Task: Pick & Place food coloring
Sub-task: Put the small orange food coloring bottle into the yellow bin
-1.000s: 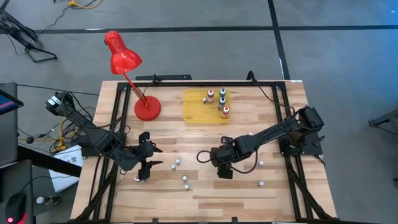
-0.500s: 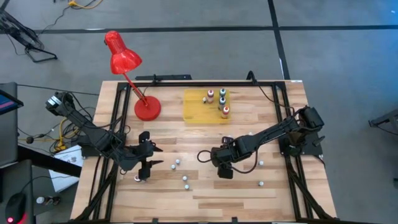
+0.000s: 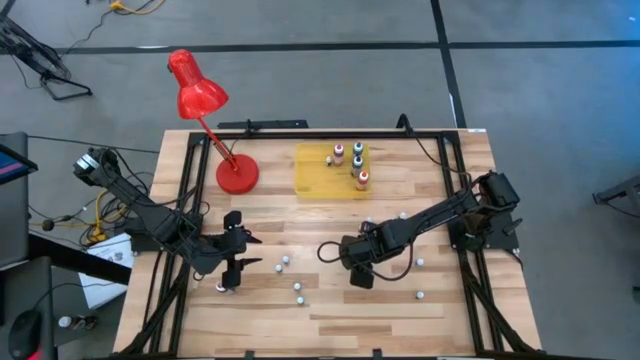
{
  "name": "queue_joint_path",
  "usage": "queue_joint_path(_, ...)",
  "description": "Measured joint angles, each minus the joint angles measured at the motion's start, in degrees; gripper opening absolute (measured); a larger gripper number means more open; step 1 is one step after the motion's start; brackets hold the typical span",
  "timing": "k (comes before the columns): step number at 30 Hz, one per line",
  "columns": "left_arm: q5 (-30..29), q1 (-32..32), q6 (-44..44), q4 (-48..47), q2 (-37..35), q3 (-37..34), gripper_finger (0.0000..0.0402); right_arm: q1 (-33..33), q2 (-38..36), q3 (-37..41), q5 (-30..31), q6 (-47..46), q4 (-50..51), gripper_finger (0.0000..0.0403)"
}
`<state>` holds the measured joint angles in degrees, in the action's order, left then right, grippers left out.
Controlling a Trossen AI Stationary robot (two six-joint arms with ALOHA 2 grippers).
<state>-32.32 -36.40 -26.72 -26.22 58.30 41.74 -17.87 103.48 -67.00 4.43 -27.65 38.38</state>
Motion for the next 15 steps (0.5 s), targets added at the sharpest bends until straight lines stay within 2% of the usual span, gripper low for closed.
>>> queue_joint_path(8,0.0,0.0,0.0,0.0,0.0,0.0,0.0206,0.4,0.0,0.0,0.1,-2.6,0.3,0.0156)
queue_joint_path(15,0.0,0.0,0.0,0.0,0.0,0.0,0.0206,0.4,0.0,0.0,0.0,-3.7,0.6,0.0112)
